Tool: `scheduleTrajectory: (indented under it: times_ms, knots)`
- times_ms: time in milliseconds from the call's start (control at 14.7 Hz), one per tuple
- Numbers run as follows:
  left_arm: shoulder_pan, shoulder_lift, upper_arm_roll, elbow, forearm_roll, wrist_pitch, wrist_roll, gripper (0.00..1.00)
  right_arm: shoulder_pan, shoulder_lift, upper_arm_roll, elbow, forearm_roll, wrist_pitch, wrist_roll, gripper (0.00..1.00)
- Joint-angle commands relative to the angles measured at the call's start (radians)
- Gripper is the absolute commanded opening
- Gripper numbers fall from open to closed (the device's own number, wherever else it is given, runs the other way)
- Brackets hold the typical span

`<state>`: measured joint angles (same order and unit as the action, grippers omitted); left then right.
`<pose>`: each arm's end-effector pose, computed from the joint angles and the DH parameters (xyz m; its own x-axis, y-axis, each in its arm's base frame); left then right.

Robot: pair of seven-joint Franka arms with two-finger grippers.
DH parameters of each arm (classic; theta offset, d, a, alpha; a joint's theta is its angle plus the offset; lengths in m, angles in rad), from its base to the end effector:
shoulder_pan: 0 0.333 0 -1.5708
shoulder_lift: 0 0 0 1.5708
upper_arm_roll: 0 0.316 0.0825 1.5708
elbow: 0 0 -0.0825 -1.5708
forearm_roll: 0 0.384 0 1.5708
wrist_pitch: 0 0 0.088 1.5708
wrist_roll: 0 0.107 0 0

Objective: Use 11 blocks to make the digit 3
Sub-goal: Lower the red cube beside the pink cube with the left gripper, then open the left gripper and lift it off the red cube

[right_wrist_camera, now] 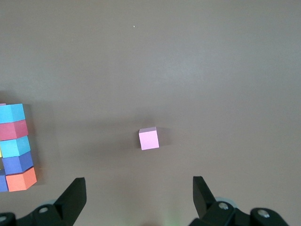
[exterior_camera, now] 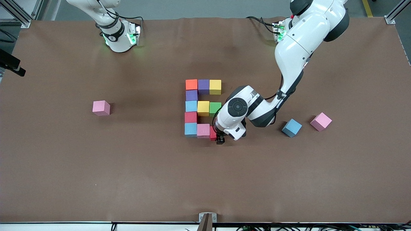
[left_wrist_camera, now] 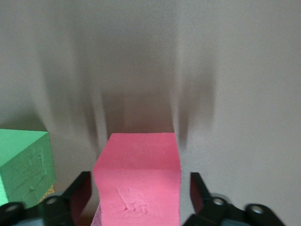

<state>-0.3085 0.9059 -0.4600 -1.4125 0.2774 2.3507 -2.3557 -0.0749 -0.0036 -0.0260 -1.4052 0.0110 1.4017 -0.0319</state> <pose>0.5817 -0.4552 0.2054 -0.0116 0.9819 -0.1890 0.9999 0.0104 -0.0071 0.5314 -0.0525 0.6883 0.9977 -0.0671 0.0005 -0.0671 -0.9977 -0.0109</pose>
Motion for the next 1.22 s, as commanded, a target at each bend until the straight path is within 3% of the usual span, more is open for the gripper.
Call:
scheduleTrajectory:
  times_ms: [0, 543, 1154]
  knots:
    - [-0.009, -0.021, 0.014, 0.024, 0.009, -0.017, 0.021, 1.0, 0.0, 0.005, -0.002, 0.015, -0.008, -0.012, -0.008, 1.0]
    - [0.011, -0.169, 0.0, 0.024, 0.035, -0.12, 0.119, 1.0, -0.002, 0.005, -0.002, 0.015, -0.009, -0.012, -0.008, 1.0]
    - [0.13, -0.393, -0.002, 0.023, -0.017, -0.457, 0.675, 1.0, 0.0, 0.005, -0.002, 0.015, -0.008, -0.012, -0.008, 1.0]
